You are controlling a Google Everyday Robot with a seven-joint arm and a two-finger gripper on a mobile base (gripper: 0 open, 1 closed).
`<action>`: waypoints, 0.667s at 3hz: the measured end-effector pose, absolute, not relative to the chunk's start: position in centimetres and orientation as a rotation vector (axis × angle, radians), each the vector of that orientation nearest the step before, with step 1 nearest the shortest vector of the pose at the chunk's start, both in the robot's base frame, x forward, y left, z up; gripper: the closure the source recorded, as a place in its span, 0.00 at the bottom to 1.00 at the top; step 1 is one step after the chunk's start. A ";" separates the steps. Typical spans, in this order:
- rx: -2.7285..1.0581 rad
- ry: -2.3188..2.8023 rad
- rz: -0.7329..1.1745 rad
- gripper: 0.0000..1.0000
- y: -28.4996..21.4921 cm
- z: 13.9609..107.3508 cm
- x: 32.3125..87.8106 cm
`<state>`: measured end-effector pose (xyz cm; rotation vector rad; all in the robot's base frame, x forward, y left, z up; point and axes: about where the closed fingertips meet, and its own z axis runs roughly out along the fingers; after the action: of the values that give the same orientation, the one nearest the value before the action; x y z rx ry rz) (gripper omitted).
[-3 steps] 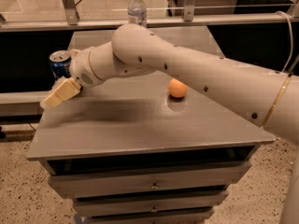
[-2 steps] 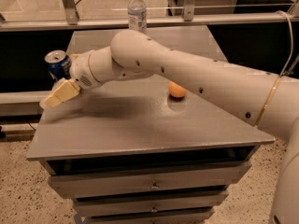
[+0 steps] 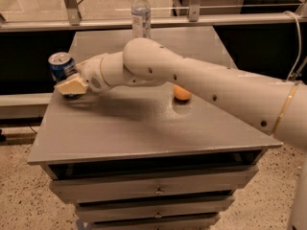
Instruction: Move pepsi can near blue plastic bottle
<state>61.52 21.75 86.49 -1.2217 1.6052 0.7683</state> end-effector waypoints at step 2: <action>-1.145 1.618 0.686 0.96 16.7 88.5 62.2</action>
Offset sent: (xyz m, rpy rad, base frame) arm 0.0097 -0.1141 0.0526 -0.0118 -0.0871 -0.1736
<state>62.23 16.71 88.52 -1.1446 1.6184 0.6861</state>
